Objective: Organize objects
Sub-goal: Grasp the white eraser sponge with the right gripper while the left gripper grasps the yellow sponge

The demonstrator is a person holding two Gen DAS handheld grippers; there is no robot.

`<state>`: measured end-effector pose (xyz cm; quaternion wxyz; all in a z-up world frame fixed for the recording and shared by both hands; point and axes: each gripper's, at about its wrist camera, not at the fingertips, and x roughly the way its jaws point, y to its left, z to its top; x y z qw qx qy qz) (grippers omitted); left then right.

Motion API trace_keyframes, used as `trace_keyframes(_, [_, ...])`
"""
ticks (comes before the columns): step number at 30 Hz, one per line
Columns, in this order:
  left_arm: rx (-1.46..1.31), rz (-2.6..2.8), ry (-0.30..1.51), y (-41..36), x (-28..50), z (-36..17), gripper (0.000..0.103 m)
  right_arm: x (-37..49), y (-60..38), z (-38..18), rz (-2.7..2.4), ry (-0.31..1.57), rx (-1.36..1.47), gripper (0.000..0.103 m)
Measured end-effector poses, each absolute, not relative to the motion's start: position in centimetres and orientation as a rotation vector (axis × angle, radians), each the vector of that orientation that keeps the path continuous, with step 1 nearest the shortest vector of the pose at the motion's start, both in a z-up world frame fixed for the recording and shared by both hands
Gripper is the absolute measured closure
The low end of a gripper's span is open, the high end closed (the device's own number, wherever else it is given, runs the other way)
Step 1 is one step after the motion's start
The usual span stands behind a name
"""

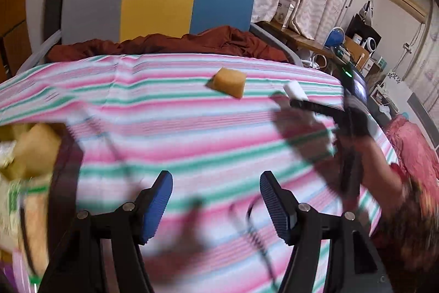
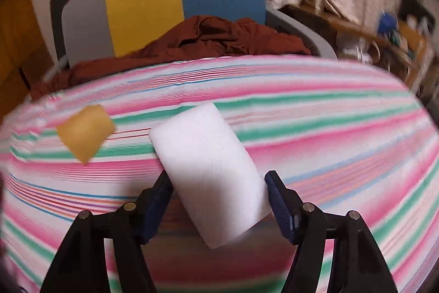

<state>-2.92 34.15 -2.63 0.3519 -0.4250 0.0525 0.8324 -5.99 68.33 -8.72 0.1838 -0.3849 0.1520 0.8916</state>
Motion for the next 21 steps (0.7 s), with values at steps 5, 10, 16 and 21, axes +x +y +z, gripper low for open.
trace_keyframes(5, [-1.102, 2.143, 0.165, 39.4, -6.7, -3.1, 0.024, -4.0, 65.8, -8.9, 2.509, 0.466, -1.019, 0.034])
trace_keyframes(10, [-1.114, 2.127, 0.249, 45.1, -10.3, -4.6, 0.020, -4.6, 64.5, -9.5, 2.490, 0.371, -1.046, 0.033])
trace_keyframes(16, [-1.116, 2.170, 0.342, 49.8, -13.8, -6.4, 0.020, -4.6, 64.3, -9.8, 2.480, 0.334, -1.044, 0.032])
trace_keyframes(21, [-1.151, 2.180, 0.314, 51.0, -16.1, -7.9, 0.020, -4.6, 64.4, -10.0, 2.481, 0.338, -1.038, 0.032])
